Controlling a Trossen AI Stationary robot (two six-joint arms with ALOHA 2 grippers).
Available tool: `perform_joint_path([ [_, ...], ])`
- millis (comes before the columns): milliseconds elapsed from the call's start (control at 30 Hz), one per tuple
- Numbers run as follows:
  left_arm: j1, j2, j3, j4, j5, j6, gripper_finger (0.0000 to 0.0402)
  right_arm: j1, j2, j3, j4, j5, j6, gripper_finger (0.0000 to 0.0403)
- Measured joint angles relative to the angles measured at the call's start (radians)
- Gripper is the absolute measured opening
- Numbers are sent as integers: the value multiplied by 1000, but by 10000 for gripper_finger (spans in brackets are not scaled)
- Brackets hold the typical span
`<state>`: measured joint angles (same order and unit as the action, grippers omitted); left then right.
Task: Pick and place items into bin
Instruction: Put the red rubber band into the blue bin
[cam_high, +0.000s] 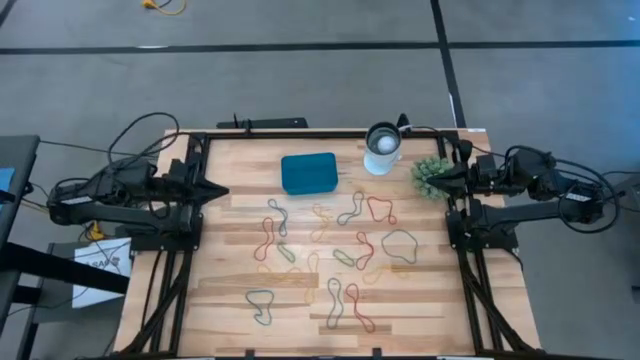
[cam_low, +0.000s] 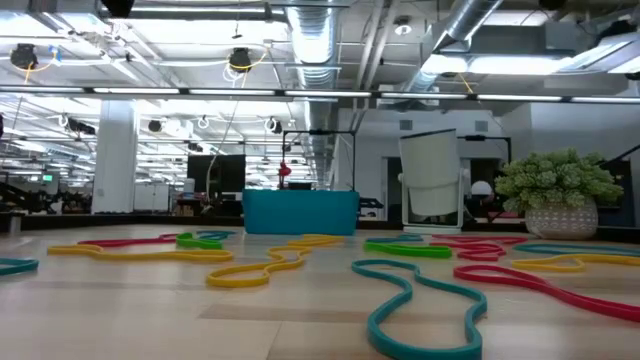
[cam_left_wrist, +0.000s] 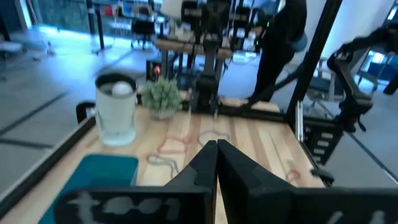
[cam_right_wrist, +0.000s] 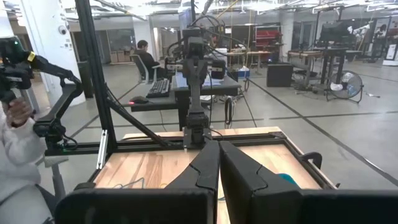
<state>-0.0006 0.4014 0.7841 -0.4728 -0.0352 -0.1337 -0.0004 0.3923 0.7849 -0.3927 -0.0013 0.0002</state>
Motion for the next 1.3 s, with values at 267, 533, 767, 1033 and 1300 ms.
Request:
perform_joint_path([
  [267,0,0,0,164,-5,100,0,0,0,0,0,0,0,9],
  [533,0,0,0,175,-6,147,0,0,0,0,0,0,0,9],
  [767,0,0,0,112,-6,189,0,0,0,0,0,0,0,9],
  [1033,0,0,0,117,-7,232,0,0,0,0,0,0,0,9],
  [1300,0,0,0,129,-6,227,0,0,0,0,0,0,0,9],
])
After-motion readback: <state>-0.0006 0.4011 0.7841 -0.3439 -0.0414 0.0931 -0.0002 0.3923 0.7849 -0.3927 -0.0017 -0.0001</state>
